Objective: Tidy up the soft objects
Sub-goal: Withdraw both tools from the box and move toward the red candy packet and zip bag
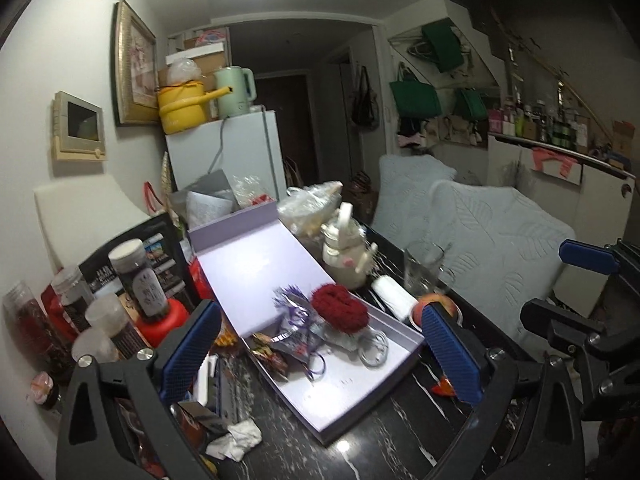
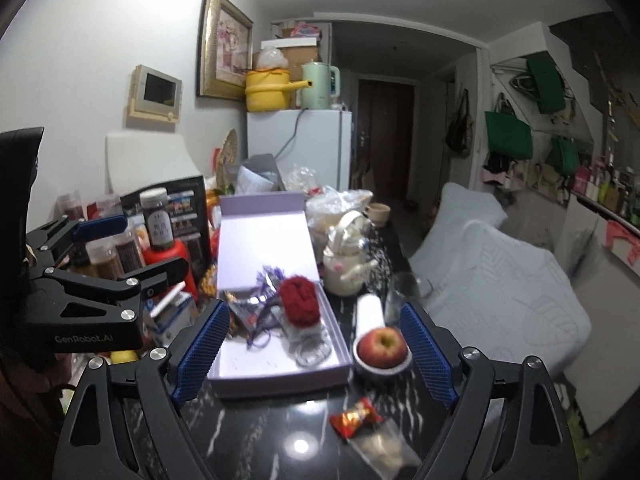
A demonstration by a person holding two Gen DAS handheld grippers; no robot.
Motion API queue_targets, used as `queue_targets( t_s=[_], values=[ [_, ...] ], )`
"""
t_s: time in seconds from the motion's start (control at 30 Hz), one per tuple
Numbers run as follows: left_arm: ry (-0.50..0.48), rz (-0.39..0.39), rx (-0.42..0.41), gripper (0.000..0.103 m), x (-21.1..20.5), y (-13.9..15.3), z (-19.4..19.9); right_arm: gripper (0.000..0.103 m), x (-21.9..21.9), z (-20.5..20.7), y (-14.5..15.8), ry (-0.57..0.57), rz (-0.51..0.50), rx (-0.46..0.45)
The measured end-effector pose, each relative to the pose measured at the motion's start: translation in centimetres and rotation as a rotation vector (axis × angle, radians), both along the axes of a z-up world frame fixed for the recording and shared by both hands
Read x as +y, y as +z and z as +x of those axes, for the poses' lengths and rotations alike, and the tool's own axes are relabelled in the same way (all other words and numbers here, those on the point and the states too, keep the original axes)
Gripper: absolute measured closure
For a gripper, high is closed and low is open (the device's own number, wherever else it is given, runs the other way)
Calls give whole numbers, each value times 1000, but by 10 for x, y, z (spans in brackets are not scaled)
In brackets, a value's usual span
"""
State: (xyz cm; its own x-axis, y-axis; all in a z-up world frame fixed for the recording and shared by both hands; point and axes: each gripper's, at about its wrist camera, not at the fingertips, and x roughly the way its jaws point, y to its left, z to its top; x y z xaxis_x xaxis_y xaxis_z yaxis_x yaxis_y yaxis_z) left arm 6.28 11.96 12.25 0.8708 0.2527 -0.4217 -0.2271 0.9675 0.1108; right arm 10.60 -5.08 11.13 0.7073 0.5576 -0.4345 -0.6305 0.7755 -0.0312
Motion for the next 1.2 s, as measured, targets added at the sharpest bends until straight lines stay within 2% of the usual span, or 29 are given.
queue_targets(
  t_s=[0.43,0.6,0.83,1.2],
  values=[
    [-133,-17,73,1,-54,-42,-15,15,-42,-28,-32,-69,-21,27],
    [-163,-27,112,1,-71,-61,-15,15,-59,-30,-51,-101,-19,70],
    [-188,-77,192,1,-79,-90,-3,15,-81,-26,-79,-140,-15,132],
    [-196,-109,300,1,-89,-140,18,15,-101,-7,-130,-167,-24,236]
  ],
)
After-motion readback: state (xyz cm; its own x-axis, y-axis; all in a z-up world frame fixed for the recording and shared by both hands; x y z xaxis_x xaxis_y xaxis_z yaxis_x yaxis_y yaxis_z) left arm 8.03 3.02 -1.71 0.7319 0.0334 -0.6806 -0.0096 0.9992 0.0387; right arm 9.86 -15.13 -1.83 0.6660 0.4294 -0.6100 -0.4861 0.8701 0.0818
